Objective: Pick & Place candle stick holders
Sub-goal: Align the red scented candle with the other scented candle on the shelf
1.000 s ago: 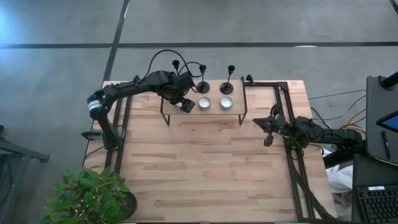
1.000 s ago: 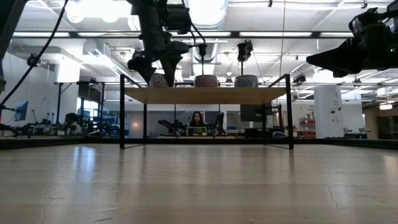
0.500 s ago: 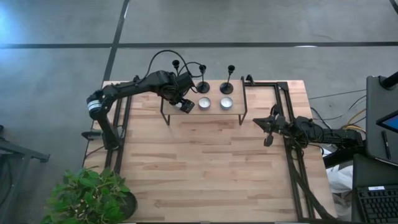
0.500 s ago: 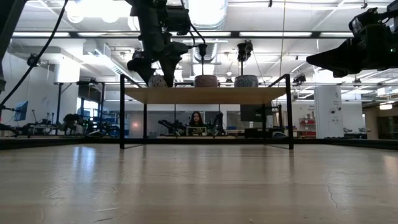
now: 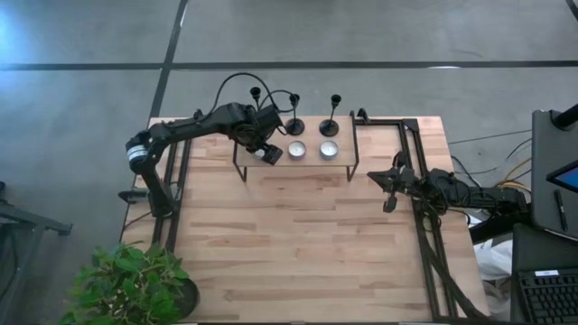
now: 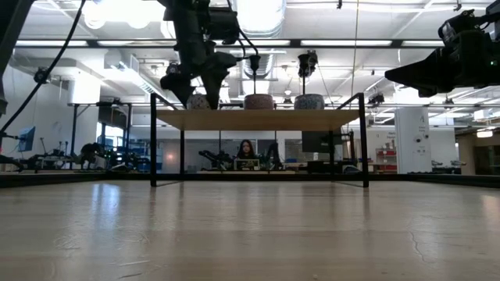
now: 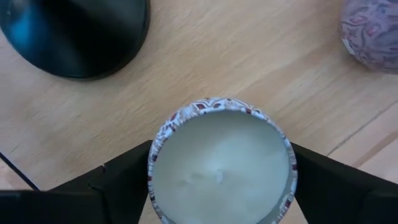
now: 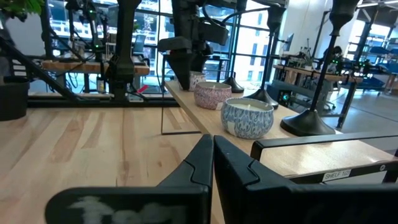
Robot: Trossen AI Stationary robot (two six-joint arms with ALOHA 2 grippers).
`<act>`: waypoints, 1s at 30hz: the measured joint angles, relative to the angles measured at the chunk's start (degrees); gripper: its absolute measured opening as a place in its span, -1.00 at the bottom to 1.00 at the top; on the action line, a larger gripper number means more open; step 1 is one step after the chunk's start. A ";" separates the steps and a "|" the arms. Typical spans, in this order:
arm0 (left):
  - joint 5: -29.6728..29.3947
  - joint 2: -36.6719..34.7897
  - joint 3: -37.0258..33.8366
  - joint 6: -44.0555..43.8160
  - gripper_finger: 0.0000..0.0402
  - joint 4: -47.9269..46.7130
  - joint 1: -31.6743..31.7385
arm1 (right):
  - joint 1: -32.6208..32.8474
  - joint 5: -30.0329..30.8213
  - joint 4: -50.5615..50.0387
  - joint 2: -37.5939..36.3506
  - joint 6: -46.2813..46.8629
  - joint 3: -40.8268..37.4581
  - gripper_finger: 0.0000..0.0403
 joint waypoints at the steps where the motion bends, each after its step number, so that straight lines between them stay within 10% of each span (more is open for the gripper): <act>1: 0.64 -0.02 0.00 0.27 0.72 -0.02 0.00 | 0.00 0.00 0.00 0.00 0.02 -0.01 -0.96; 30: -2.59 -4.76 -0.11 0.32 0.79 -0.74 0.04 | -0.01 -0.02 0.00 0.00 0.09 0.01 -0.96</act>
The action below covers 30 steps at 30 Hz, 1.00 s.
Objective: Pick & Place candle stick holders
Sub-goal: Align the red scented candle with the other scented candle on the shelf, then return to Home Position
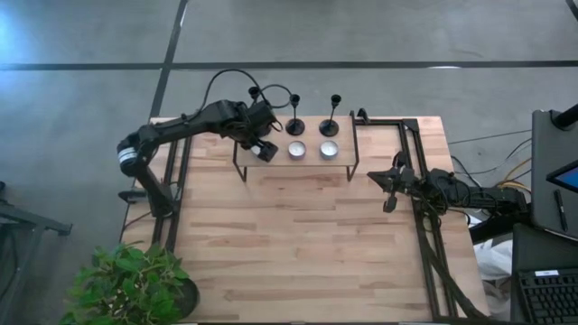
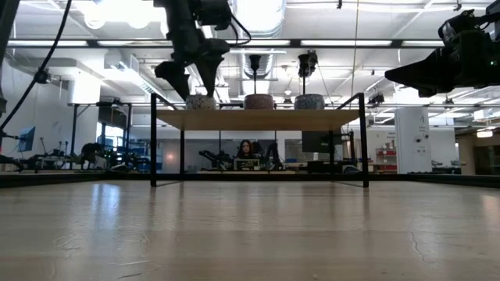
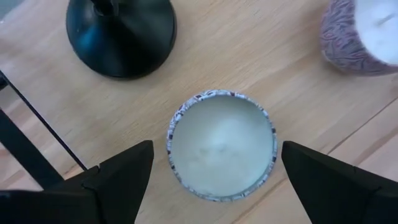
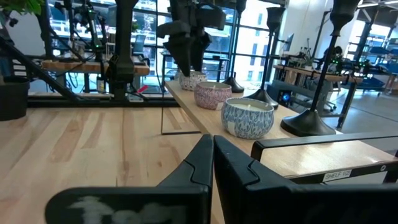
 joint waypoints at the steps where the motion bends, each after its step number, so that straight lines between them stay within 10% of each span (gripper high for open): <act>1: 0.00 -0.26 0.02 0.00 0.79 0.09 0.00 | 0.00 0.02 0.00 0.00 0.04 -0.01 -0.96; 20: 5.15 -13.14 0.09 -2.23 0.79 12.70 -1.06 | 0.00 0.01 0.00 -0.02 0.01 -0.01 -0.96; 30: 5.24 -26.84 -6.46 22.74 0.79 29.91 -13.34 | -0.01 0.00 0.00 -0.02 -0.07 -0.02 -0.96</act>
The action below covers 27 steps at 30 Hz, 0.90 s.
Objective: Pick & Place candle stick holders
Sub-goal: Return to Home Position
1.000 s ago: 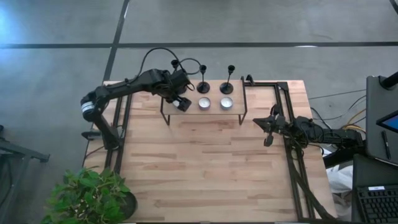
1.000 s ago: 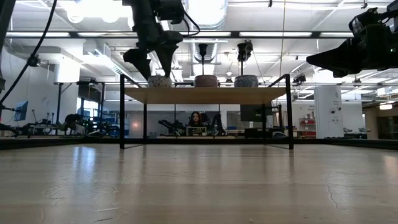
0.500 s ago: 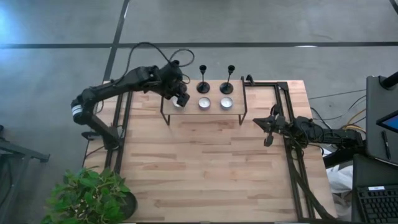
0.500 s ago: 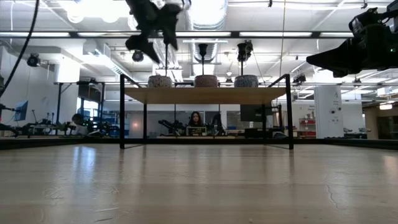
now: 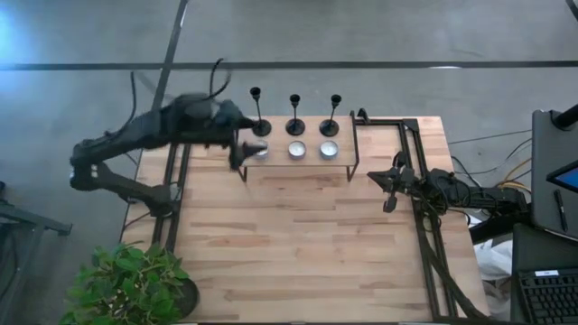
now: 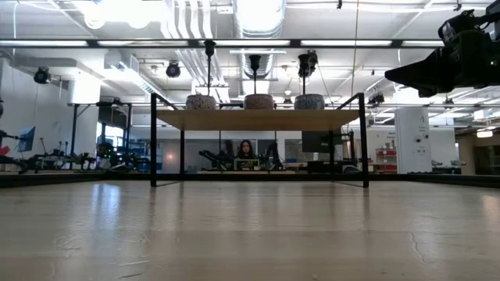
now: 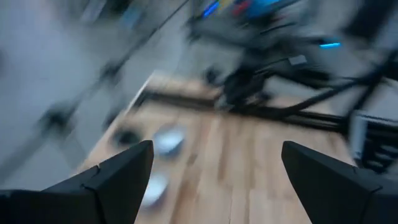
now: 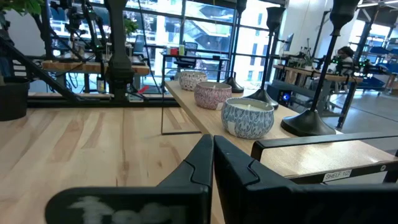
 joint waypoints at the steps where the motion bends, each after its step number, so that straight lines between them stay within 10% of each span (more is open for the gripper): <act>1: 0.54 -1.92 -3.45 3.34 0.79 4.95 -2.34 | 0.01 0.00 0.00 0.00 -0.01 0.02 -0.96; 12: -1.23 -30.15 -43.71 4.35 0.79 37.23 -12.84 | 0.00 0.02 0.00 0.00 0.01 0.02 -0.96; 27: -2.88 -45.34 -64.42 2.43 0.79 38.29 -12.80 | 0.00 0.02 0.00 0.00 0.09 0.01 -0.96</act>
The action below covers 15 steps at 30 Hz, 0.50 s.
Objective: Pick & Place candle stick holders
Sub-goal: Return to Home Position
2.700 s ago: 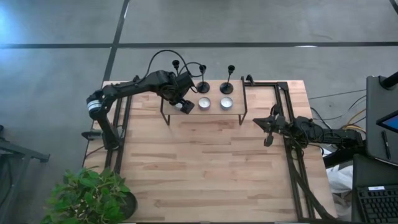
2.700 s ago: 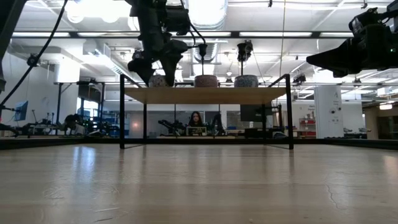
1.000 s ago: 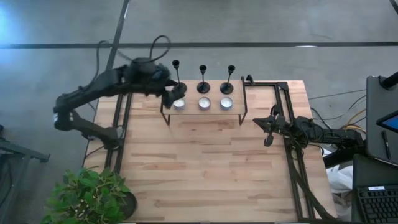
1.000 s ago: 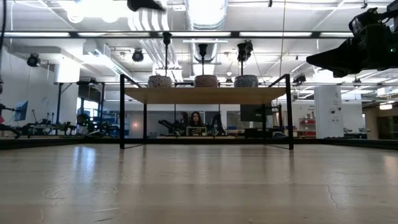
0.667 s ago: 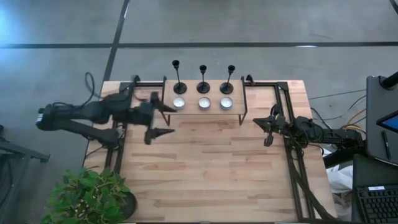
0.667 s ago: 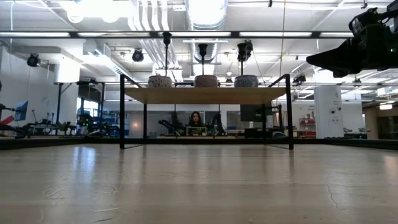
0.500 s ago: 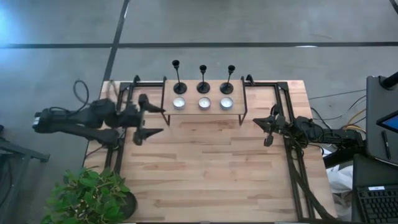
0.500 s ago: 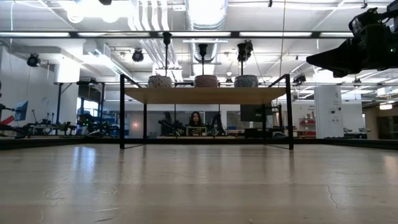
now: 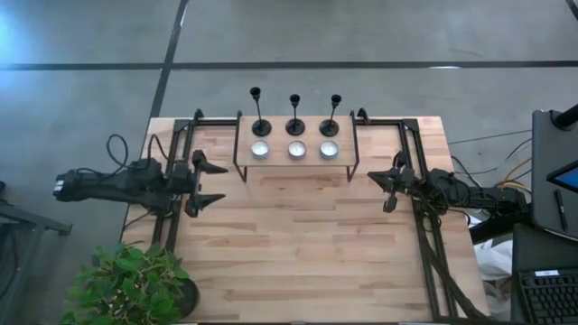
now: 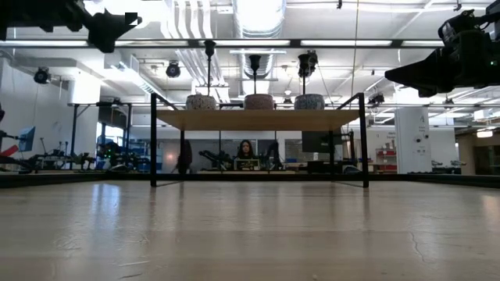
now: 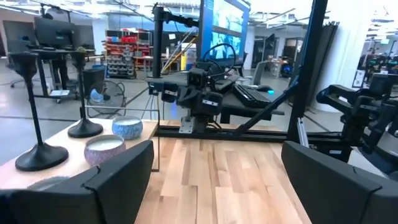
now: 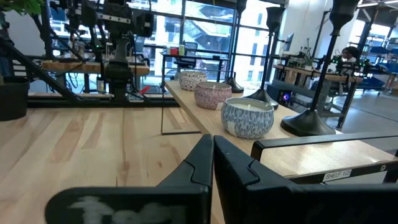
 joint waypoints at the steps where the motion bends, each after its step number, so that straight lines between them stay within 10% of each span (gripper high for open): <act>1: -0.01 -0.24 -0.48 -0.07 0.79 0.18 0.00 | 0.01 -0.02 0.00 0.00 -0.08 -0.01 -0.96; 15: -1.08 -7.50 -4.62 2.31 0.79 -7.22 0.01 | 0.00 0.00 0.00 0.00 -0.08 -0.02 -0.96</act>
